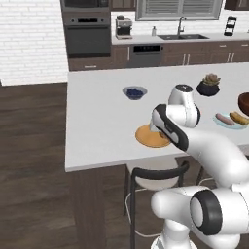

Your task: Place one bun and one sausage from the bowl on each plate.

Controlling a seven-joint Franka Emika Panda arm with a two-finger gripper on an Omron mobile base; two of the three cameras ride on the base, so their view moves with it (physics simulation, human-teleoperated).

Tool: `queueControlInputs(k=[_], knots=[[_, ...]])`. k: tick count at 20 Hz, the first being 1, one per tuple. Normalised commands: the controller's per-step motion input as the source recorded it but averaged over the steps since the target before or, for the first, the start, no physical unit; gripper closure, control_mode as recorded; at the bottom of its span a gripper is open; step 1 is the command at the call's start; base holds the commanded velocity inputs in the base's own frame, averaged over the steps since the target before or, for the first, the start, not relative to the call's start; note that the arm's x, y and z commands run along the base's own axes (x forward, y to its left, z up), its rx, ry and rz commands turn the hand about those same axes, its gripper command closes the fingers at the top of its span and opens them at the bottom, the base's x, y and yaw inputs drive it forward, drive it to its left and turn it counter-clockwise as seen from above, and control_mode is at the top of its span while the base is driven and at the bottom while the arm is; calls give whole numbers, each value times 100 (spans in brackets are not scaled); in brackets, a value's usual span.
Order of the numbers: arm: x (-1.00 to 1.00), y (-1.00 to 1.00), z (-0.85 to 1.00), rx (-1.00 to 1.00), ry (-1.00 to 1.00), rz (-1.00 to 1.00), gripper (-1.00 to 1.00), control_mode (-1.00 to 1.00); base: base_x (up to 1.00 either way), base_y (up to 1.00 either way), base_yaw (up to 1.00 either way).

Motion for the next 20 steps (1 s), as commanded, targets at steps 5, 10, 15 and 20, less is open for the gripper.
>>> queueControlInputs(k=[5,10,15,20], knots=[[0,0,0,0,0,0,100,100,51,2,-1],[10,0,-2,0,0,0,100,-100,35,0,0],[62,12,-24,0,0,0,100,-100,0,0,0],[63,6,-52,0,0,0,100,-100,0,0,0]])
